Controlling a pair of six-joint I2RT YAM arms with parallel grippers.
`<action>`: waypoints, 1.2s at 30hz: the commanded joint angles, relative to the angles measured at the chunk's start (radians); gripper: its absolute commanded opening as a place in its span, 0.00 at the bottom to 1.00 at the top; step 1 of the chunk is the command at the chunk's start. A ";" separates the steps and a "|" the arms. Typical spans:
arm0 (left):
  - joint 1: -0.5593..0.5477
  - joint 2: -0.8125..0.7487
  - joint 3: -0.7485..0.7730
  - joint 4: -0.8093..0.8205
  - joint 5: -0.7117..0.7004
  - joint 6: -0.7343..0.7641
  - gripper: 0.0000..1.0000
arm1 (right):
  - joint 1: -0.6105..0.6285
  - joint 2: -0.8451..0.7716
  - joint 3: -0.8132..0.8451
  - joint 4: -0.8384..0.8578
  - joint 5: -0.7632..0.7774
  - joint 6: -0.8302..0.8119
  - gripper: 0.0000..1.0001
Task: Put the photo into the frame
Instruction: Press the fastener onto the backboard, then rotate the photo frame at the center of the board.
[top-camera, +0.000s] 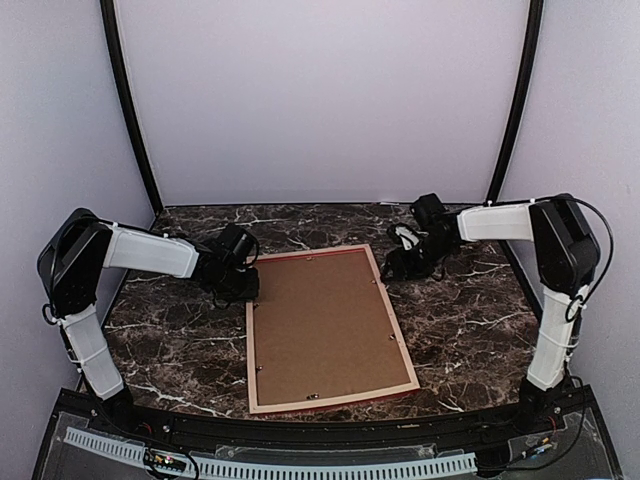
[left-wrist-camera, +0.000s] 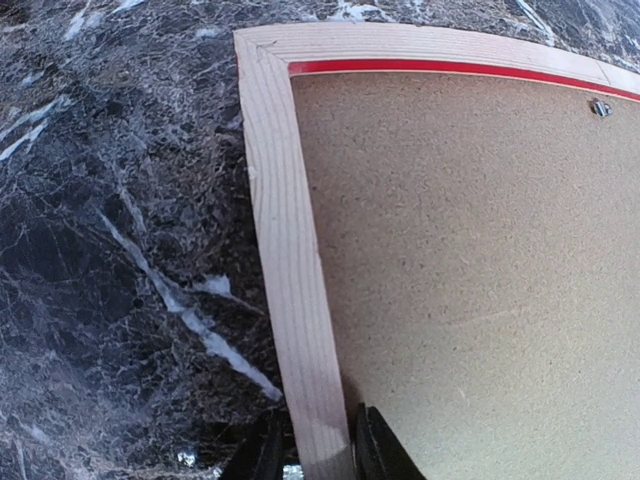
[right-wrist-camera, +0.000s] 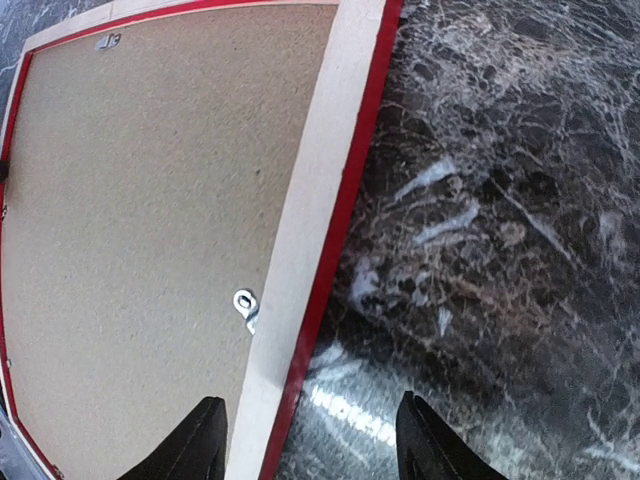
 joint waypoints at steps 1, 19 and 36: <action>0.006 -0.037 -0.010 -0.018 -0.012 0.007 0.27 | 0.025 -0.098 -0.097 0.056 0.018 0.058 0.59; 0.006 -0.087 0.066 -0.012 0.050 0.137 0.56 | 0.161 -0.144 -0.234 0.035 0.215 0.094 0.42; 0.007 0.115 0.317 -0.088 0.066 0.560 0.68 | 0.142 -0.050 -0.120 0.021 0.275 -0.239 0.03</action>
